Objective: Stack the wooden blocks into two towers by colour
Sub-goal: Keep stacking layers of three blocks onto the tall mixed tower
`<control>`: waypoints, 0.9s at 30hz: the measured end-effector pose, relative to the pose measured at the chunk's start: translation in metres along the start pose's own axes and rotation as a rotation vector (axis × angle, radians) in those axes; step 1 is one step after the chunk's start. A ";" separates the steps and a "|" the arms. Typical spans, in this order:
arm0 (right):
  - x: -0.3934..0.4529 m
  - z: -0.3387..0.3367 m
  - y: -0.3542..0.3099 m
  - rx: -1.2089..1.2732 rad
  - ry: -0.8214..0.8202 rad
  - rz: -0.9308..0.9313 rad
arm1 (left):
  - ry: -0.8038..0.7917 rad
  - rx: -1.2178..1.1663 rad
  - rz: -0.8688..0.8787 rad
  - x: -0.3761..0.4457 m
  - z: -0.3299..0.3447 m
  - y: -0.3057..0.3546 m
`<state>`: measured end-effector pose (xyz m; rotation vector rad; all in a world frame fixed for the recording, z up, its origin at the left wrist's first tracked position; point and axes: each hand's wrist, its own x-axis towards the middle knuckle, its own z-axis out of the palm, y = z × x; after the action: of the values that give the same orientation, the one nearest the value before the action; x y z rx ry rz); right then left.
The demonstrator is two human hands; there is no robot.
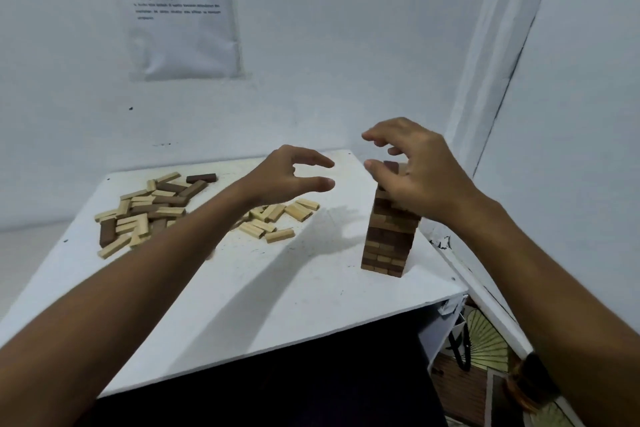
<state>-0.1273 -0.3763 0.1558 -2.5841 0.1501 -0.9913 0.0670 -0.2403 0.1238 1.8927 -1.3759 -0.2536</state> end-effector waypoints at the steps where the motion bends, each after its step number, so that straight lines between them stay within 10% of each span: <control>1: 0.001 0.011 -0.010 0.009 -0.027 -0.030 | 0.016 0.008 -0.033 -0.011 -0.009 -0.010; 17: 0.006 0.239 -0.042 -0.022 -0.662 0.079 | 0.312 0.405 -0.570 -0.211 -0.036 -0.152; 27: 0.035 0.315 -0.071 -0.178 -0.726 -0.210 | 0.179 0.546 -0.471 -0.195 -0.055 -0.185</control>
<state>0.1052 -0.2240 -0.0116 -2.9842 -0.2375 -0.0450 0.1544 -0.0211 -0.0155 2.6145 -0.9171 0.0782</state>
